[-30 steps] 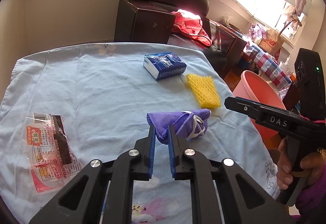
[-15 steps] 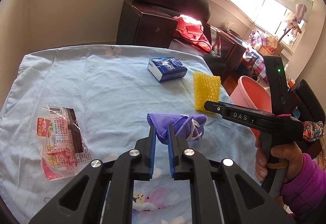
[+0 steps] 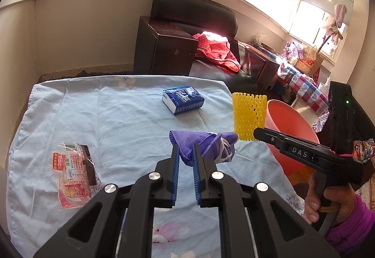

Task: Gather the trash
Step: 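Grasp the purple mask with the left tool while the right tool grasps the yellow foam net, then carry the purple mask and yellow net in both tools over the pink bucket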

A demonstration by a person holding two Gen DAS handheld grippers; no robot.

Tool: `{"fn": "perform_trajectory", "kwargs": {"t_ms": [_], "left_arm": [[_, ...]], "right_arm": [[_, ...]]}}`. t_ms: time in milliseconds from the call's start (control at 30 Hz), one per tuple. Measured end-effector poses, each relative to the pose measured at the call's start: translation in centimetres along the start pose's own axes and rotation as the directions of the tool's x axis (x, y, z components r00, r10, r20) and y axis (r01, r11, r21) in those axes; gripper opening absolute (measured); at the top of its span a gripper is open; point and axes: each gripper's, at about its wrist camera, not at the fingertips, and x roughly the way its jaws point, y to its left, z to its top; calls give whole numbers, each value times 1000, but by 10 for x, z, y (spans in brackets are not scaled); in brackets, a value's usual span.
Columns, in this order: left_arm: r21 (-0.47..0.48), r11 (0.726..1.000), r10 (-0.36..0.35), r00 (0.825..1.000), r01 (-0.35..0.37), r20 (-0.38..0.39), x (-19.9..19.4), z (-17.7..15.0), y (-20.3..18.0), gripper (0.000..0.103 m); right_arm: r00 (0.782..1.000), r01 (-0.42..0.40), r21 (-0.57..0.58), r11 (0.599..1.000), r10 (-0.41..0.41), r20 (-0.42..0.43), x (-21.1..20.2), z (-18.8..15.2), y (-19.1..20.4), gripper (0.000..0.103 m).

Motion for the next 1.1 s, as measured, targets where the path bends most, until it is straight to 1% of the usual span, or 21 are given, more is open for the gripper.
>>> {"fn": "perform_trajectory", "kwargs": {"t_ms": [167, 300, 467, 600, 867, 1100], "left_arm": [[31, 999, -22, 999, 21, 29, -1, 11, -24, 10], [75, 996, -41, 998, 37, 43, 2, 19, -50, 10], [123, 990, -70, 996, 64, 49, 8, 27, -82, 10], [163, 983, -88, 995, 81, 37, 17, 32, -109, 10], [254, 962, -105, 994, 98, 13, 42, 35, -165, 10], [326, 940, -101, 995, 103, -25, 71, 28, -205, 10]], "right_arm": [[998, 40, 45, 998, -42, 47, -26, 0, -22, 10], [994, 65, 91, 994, -73, 84, -46, -1, -46, 10], [982, 129, 120, 984, -144, 121, -68, -5, -73, 10], [971, 172, 143, 975, -192, 145, -82, -8, -93, 10], [957, 214, 197, 957, -246, 151, -93, -19, -127, 10], [953, 233, 238, 943, -270, 140, -98, -28, -150, 10]]}}
